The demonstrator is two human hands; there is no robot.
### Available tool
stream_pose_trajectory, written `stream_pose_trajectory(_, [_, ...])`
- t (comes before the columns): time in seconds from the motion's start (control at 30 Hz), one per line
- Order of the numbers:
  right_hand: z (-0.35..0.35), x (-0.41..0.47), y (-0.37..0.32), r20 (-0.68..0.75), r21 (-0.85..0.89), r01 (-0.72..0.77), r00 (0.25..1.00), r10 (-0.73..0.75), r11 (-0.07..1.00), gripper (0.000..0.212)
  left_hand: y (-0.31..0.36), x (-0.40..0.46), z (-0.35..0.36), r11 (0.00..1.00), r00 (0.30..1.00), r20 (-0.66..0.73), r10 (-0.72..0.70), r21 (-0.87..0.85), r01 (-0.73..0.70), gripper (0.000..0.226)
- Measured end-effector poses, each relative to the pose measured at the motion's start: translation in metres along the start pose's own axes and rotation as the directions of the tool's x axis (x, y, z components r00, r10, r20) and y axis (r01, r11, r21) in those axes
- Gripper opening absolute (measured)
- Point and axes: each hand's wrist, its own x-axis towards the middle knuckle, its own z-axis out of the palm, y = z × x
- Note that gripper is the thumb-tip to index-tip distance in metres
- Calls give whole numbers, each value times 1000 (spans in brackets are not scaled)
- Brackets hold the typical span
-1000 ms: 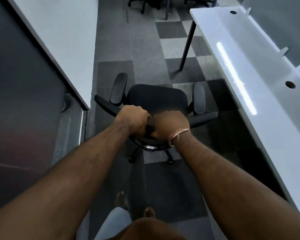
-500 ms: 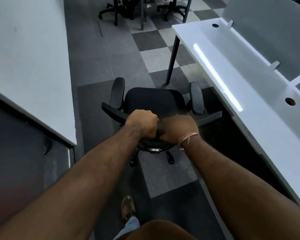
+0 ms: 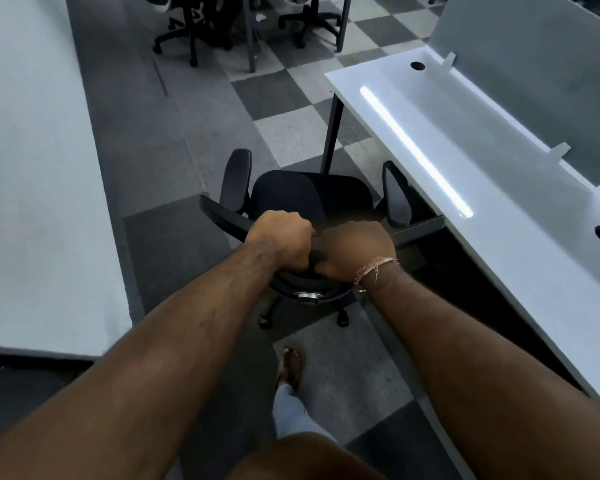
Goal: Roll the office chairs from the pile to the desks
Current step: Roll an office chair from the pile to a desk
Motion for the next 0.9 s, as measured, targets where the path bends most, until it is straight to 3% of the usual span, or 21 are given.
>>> stream_pose_trajectory(0.27, [0,119,34,24,54,-76,997,75,996,43,-70,109,-30,1000,999,30,16,0,-16,12])
stream_pose_trajectory(0.53, [-1,202,57,46,30,-175,984,173,984,42,-127,187,-54,990,990,13,141,10,-141,17])
stream_pose_trajectory(0.7, [-6,236,60,90,-5,-285,954,285,958,40,-154,221,-61,966,965,-34,259,7,-259,19])
stream_pose_trajectory(0.9, [-9,248,17,91,-4,-425,901,424,905,41,-192,224,-53,888,887,-53,460,52,-457,33])
